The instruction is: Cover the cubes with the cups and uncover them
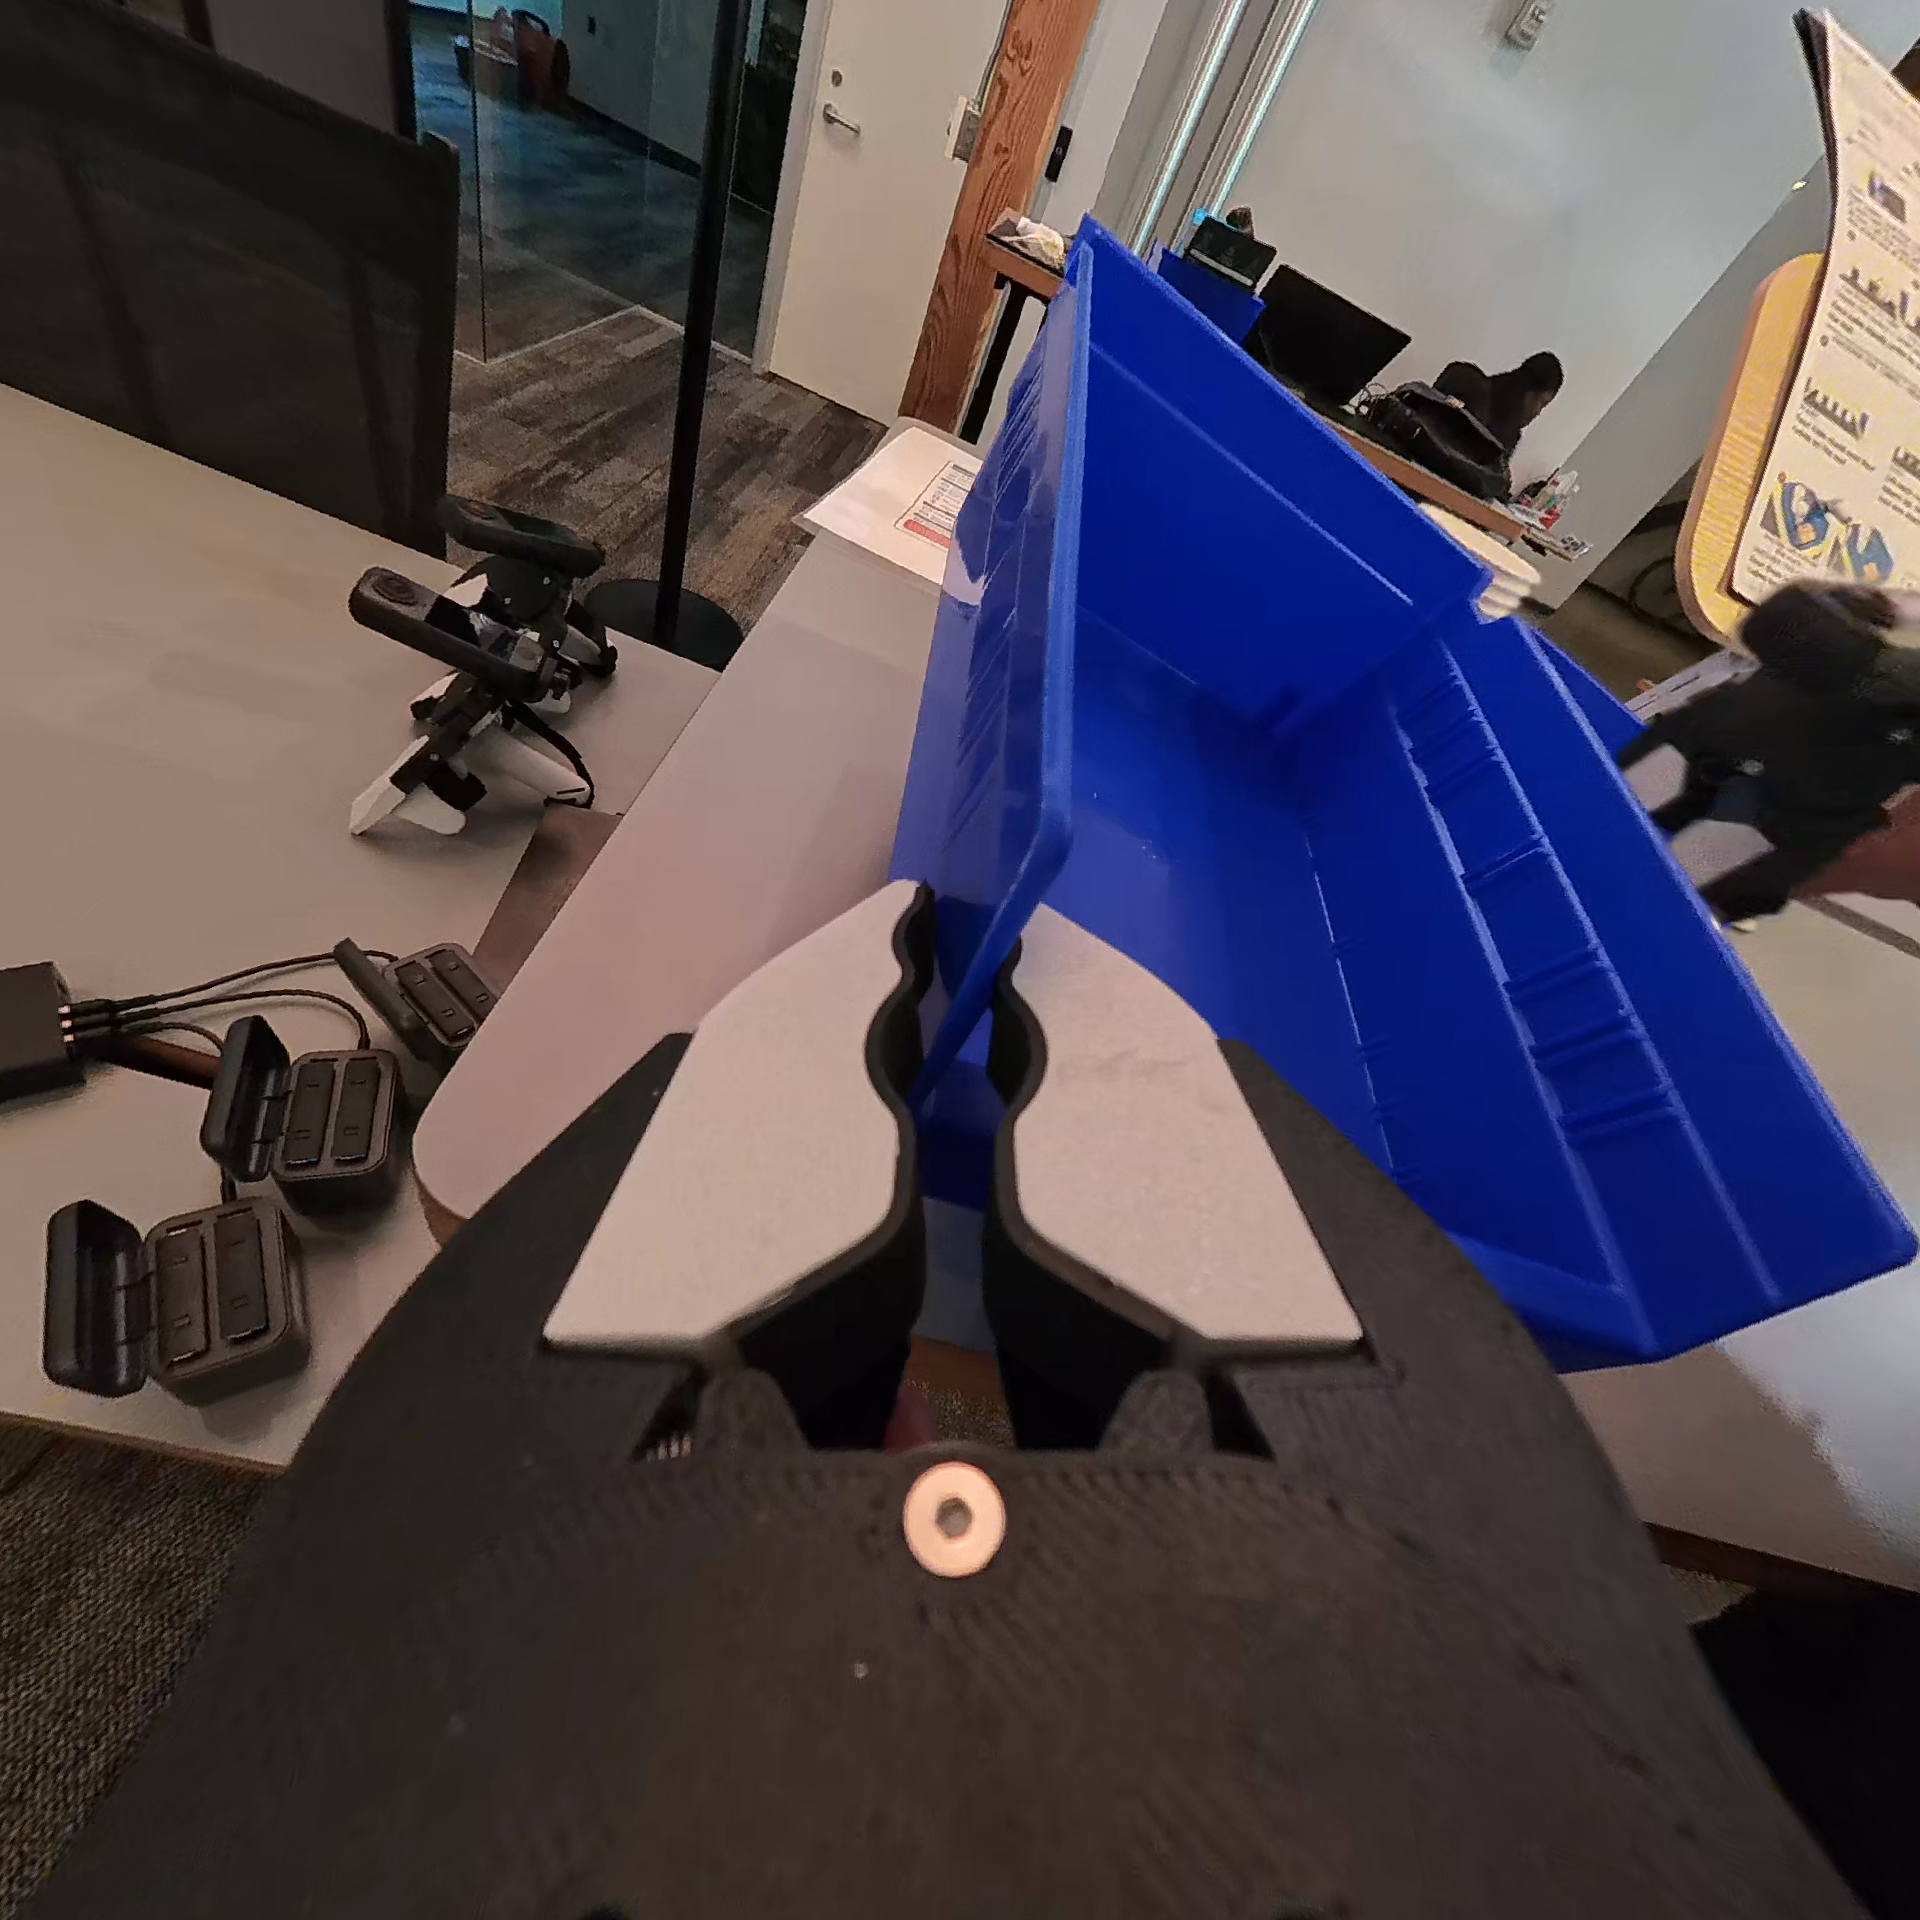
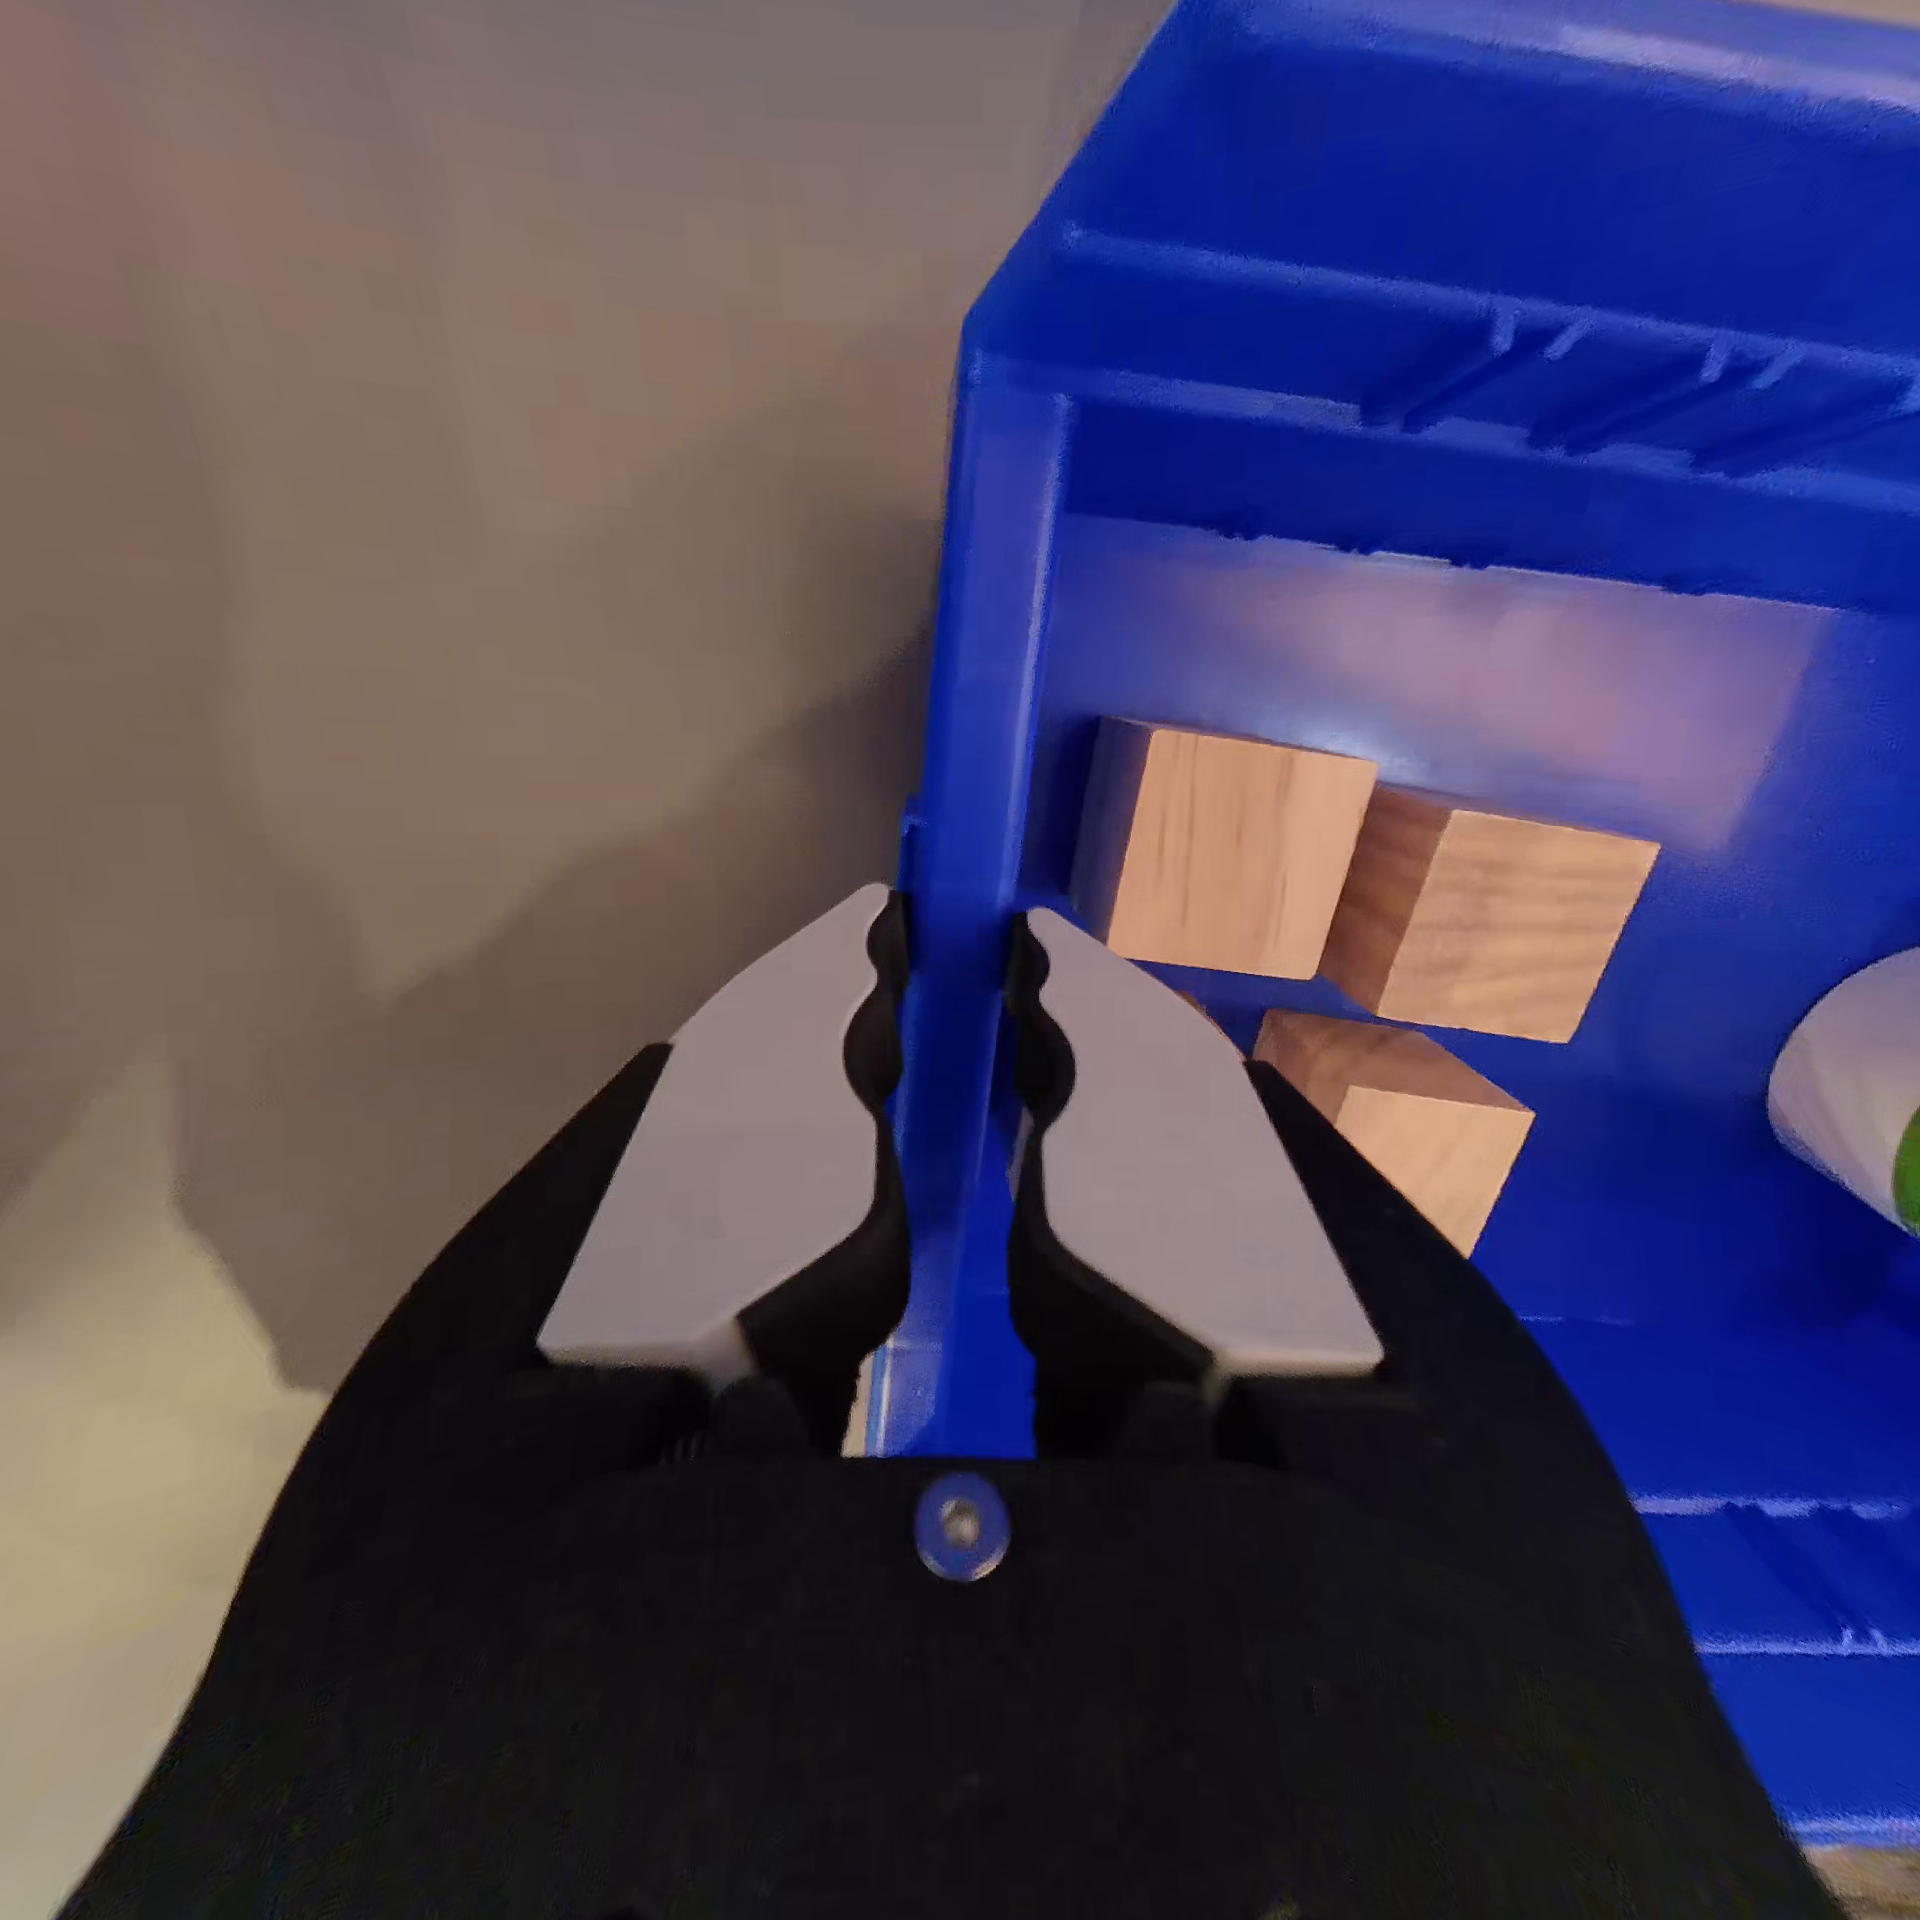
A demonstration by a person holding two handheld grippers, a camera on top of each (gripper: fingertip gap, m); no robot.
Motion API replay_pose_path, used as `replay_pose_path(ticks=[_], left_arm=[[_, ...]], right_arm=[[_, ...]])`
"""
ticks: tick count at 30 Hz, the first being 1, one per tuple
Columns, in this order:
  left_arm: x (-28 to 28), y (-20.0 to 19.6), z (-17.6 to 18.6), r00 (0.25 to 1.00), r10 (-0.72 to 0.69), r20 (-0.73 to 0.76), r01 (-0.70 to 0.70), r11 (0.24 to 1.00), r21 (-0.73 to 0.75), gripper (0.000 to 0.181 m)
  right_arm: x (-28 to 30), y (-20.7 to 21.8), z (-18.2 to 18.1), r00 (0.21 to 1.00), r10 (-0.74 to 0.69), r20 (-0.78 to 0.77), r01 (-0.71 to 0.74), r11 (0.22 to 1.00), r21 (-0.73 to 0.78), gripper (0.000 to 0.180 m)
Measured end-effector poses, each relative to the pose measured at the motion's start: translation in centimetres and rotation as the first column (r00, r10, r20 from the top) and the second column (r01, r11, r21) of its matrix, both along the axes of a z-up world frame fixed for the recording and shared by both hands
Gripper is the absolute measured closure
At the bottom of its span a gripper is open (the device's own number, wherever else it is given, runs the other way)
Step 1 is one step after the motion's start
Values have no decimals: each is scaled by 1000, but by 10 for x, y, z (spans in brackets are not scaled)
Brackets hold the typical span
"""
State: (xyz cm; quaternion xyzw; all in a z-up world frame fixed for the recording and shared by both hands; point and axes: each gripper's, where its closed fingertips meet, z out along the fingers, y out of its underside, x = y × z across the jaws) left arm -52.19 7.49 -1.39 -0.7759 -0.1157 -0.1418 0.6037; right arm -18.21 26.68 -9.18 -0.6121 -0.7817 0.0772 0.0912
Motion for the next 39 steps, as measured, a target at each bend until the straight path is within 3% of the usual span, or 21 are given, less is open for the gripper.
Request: replay_pose_path(ticks=[11, 27, 28, 30, 34, 39], left_arm=[[-6, -14, -5, 1000, 3, 15, -3, 1000, -9, 172], [-6, -13, 3, 1000, -28, 10, 27, 1000, 7, 172], [-5, -12, 6, 1000, -30, 6, 30, 999, 12, 172], [-2, -10, 14, 999, -39, -1, 39, 999, 29, 172], [9, -4, 39, 997, -77, -23, 78, 994, 76, 172], [39, 11, 80, 981, -180, -67, 188, 972, 141, 172]], right_arm=[[-91, 71, -1, 968, -252, -21, 252, 968, -12, 161], [-94, 102, -1, 975, -222, -27, 222, 975, -17, 160], [-94, 102, 1, 974, -221, -48, 221, 975, -2, 157], [-96, 100, 17, 961, -239, -139, 245, 969, 31, 125], [-86, 77, 73, 884, -276, -378, 301, 954, 7, 125], [-39, 38, 130, 669, -440, -599, 352, 897, -267, 124]])
